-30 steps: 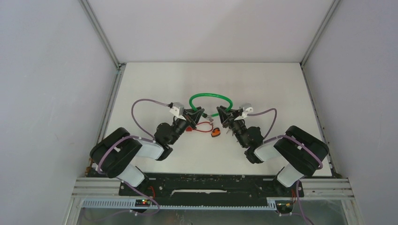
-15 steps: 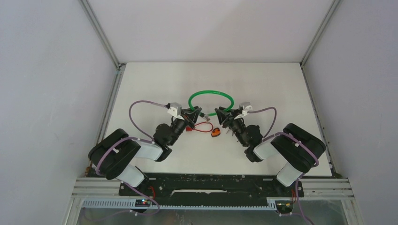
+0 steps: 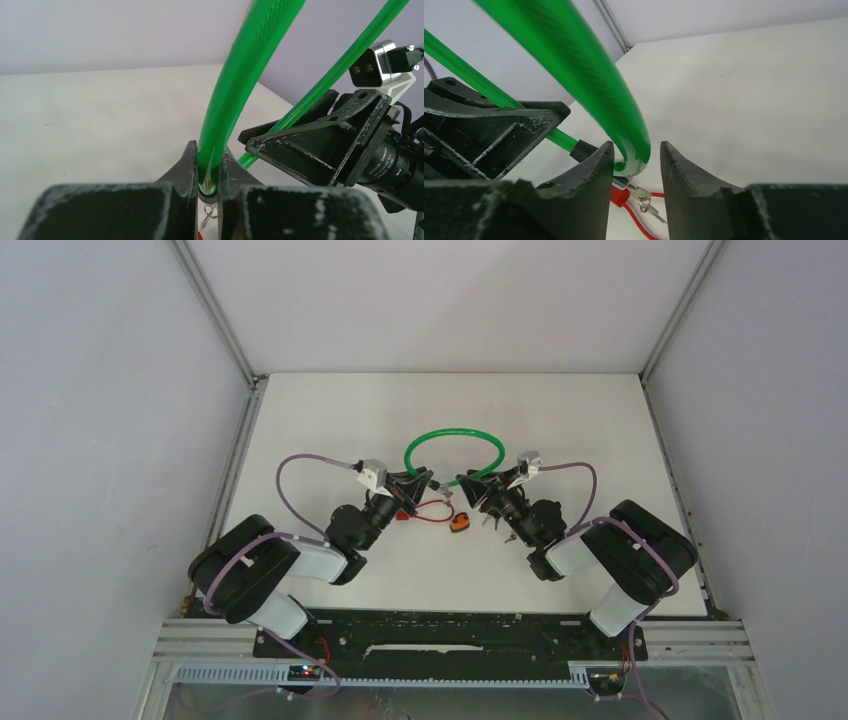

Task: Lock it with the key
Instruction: Lock the lock.

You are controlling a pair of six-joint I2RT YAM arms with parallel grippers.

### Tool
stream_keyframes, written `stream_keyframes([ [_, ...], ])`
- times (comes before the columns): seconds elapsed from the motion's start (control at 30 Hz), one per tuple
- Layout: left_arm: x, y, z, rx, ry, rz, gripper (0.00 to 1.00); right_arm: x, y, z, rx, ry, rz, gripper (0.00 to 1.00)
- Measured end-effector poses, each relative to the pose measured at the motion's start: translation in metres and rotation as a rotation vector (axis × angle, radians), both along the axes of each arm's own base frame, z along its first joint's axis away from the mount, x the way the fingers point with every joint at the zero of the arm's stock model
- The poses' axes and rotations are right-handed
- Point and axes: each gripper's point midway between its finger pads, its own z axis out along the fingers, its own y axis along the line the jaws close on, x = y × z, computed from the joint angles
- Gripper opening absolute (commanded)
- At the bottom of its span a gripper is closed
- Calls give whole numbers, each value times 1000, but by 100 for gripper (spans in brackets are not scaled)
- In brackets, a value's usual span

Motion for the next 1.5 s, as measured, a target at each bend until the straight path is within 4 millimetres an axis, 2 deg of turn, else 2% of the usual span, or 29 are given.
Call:
stream_keyframes([
  [0.07,0,0,0,0,0,-2,0,-1,1,0,8,8,13,31],
  [0.33,0,0,0,1,1,-3,0,-7,6,4,39,18,61,0],
  [1.07,7,8,-2,-6,18,45,0,-2,22,-2,33,22,106,0],
  [1.27,7,7,-3,-5,19,42,22,-2,20,-1,36,25,119,0],
  [1.5,6,3,0,-29,21,19,30,-1,15,2,45,26,131,0],
])
